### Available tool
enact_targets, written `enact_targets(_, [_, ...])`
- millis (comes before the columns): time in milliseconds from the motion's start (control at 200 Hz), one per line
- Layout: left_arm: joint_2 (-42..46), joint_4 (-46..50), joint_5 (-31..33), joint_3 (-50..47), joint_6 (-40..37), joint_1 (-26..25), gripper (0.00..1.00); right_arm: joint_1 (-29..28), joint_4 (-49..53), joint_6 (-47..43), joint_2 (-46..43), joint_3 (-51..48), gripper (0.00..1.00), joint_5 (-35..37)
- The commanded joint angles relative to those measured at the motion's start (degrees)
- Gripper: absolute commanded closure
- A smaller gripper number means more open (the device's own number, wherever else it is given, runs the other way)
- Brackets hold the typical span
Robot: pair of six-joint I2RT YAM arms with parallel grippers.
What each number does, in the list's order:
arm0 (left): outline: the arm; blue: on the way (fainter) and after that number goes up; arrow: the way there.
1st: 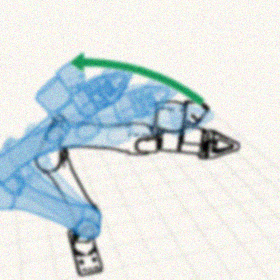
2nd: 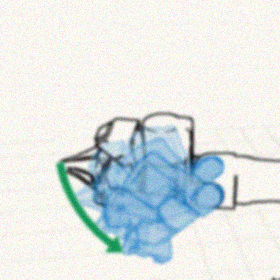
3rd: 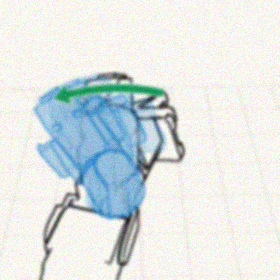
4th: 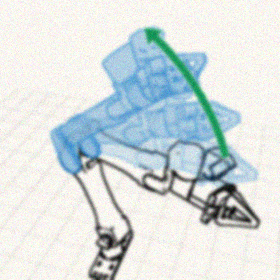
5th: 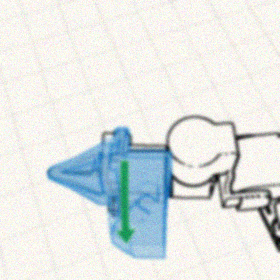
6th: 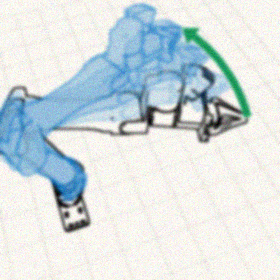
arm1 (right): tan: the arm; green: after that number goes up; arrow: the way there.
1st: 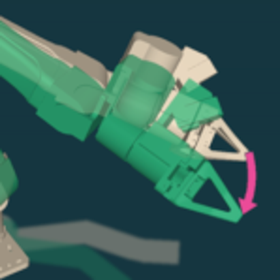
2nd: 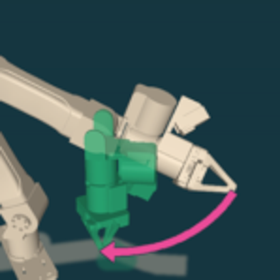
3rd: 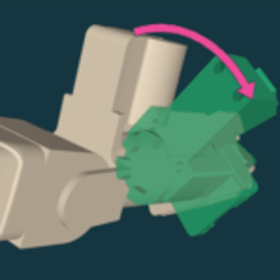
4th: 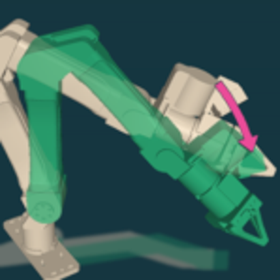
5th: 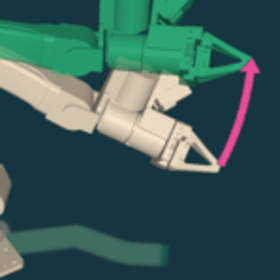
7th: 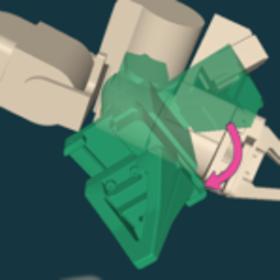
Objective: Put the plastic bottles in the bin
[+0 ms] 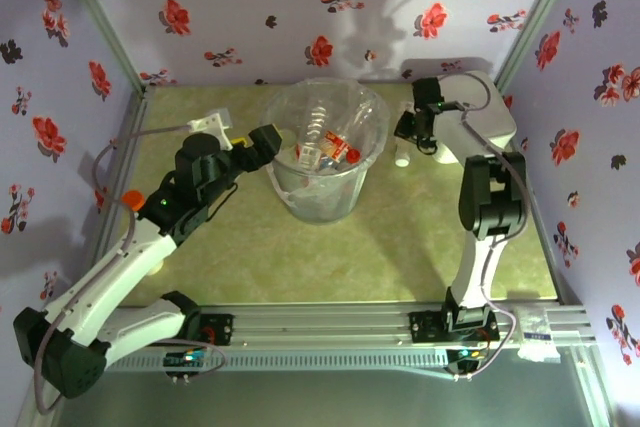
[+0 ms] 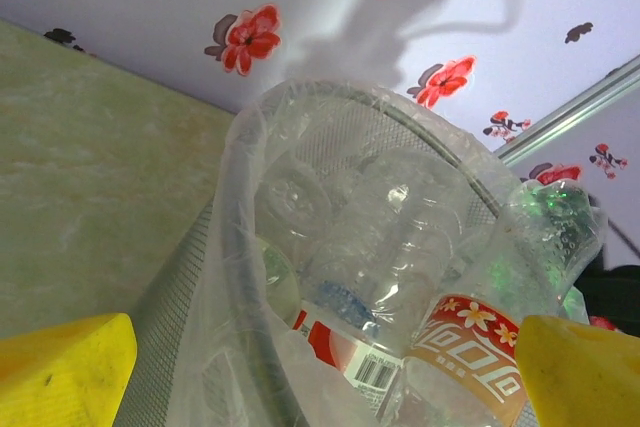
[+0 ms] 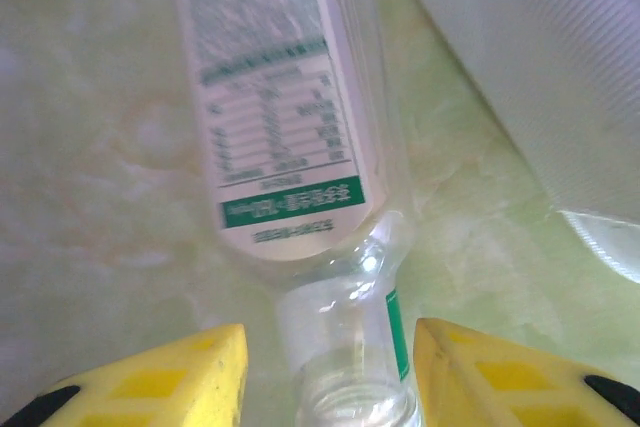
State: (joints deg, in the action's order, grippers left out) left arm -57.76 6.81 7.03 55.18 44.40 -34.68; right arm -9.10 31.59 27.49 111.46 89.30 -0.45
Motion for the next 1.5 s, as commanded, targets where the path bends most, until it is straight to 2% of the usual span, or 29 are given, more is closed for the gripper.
enact_targets(0, [0.88,0.43,1.1,0.22,-1.88,0.7,0.02,-0.04,2.15,-0.16,-6.29,-0.13,0.54,0.27])
enact_targets(155, [1.33,0.16,1.0,-0.92,-1.51,1.01,0.02,-0.01,4.14,-1.65,-7.95,0.83,0.49,2.72])
enact_targets(180, [1.36,-0.09,1.04,-1.1,-1.35,1.01,0.02,0.04,4.72,-2.19,-7.13,1.35,0.46,2.94])
enact_targets(290, [1.41,-0.24,0.85,-1.39,-1.13,1.06,0.02,0.05,5.48,-2.71,-1.63,4.22,0.19,2.03])
enact_targets(340, [1.45,0.14,0.66,-1.15,-1.13,1.18,0.02,-0.2,6.05,-2.59,1.33,6.63,0.12,1.79])
enact_targets(420, [1.89,1.08,0.75,-0.86,-1.34,1.19,0.02,-0.75,7.66,-2.77,6.02,10.9,0.04,3.8])
enact_targets(500, [2.63,1.45,1.04,-1.1,-1.49,1.27,0.02,-1.18,9.07,-2.83,10.22,14.2,0.03,5.32])
enact_targets(630, [3.43,1.94,1.5,-1.87,-1.34,1.71,0.02,-1.28,9.01,-2.06,15.06,16.92,0.09,5.7])
enact_targets(750, [3.09,1.74,1.43,-2.43,-0.85,1.73,0.02,-1.31,8.54,-1.31,16.28,17.34,0.26,5.3])
enact_targets(840, [3.09,1.73,1.4,-2.62,-1.22,1.8,0.02,-1.34,7.85,-1.08,14.1,15.75,0.42,5.65])
enact_targets(880, [3.25,1.88,1.41,-2.52,-1.38,1.84,0.02,-1.36,7.46,-1.18,12.28,14.76,0.45,6.05])
enact_targets(980, [3.8,2.05,1.45,-2.75,-1.51,2.04,0.02,-1.27,7.52,-1.97,7.71,12.83,0.5,7.29])
enact_targets(1090, [4.44,2.03,1.42,-3.24,-1.38,2.09,0.02,-1.09,8.77,-2.85,1.42,11.34,0.51,7.49])
enact_targets(1496, [3.41,1.76,1.03,-2.41,-3.45,2.51,0.02,-0.98,13.16,-2.47,-28.46,6.8,0.56,8.21])
